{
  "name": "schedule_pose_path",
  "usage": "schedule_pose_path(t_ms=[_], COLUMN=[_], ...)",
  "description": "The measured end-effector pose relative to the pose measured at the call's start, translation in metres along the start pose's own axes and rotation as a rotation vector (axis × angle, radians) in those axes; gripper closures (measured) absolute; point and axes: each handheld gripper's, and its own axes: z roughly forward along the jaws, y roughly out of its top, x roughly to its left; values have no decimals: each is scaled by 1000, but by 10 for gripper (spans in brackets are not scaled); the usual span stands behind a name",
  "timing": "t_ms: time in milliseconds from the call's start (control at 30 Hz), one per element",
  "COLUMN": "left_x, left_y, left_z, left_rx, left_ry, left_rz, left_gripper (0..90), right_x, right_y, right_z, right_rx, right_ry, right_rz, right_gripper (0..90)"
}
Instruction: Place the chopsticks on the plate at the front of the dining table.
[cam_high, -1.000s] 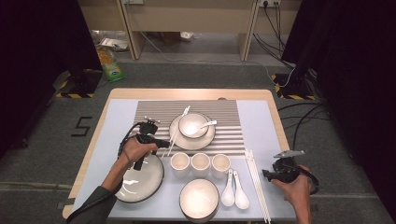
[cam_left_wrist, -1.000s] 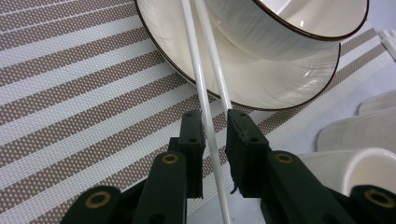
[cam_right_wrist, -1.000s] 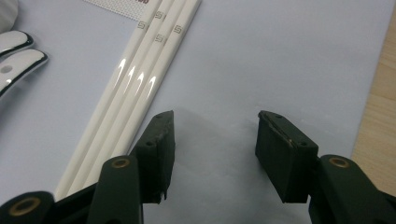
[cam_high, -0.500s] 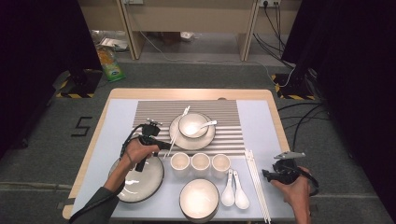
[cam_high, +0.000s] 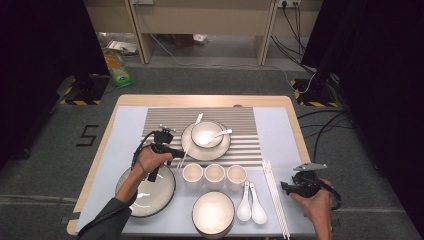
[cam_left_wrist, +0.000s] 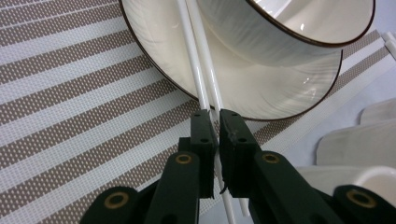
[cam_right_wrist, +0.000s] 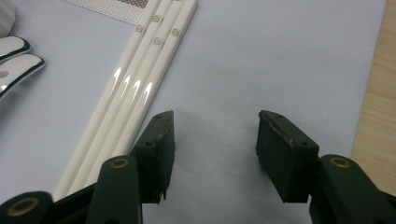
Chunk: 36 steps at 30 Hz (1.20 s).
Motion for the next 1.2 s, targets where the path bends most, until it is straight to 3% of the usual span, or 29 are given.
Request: schedule_pose_path(t_ms=[400, 767, 967, 1200], left_x=[0, 6, 10, 9], left_y=[6, 3, -4, -7], left_z=[5, -7, -5, 2], left_rx=[-26, -41, 8, 31], left_ry=[2, 5, 34, 19], left_rz=[-24, -15, 9, 9], left_gripper=[833, 782, 761, 745], right_x=[0, 0, 0, 0], right_y=[-1, -1, -1, -1], right_z=[0, 0, 0, 0], right_rx=[-5, -7, -4, -4], right_ry=[2, 2, 0, -2], right_rz=[0, 6, 0, 0], right_gripper=[467, 467, 467, 467])
